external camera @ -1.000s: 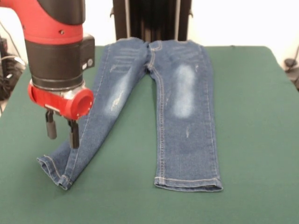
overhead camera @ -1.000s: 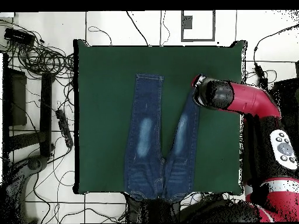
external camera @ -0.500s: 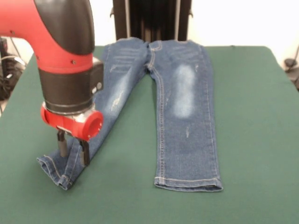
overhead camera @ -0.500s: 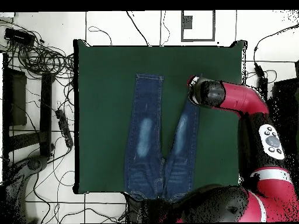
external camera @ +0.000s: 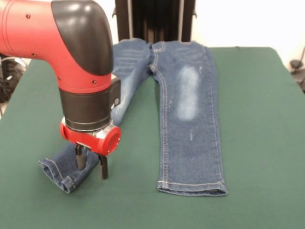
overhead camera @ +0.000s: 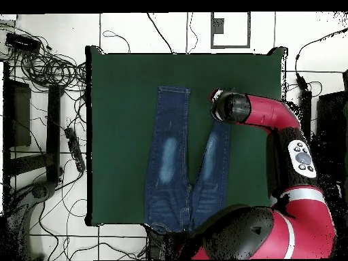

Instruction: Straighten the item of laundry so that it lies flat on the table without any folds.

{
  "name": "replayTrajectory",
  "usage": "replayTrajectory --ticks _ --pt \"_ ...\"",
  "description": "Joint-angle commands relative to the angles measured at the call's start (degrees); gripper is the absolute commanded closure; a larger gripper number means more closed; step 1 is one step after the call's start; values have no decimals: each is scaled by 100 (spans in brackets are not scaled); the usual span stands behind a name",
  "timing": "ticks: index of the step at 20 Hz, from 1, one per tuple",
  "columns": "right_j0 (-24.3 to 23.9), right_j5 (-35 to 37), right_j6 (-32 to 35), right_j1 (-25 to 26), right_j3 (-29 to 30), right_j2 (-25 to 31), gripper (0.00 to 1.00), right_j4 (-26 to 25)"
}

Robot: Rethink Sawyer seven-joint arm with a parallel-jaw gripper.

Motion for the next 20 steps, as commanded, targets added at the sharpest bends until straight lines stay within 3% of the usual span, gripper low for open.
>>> replayTrajectory --ticks 1,20 --pt "326 -123 -162 115 -253 385 0 6" --pt "119 637 -991 84 -817 803 0 222"
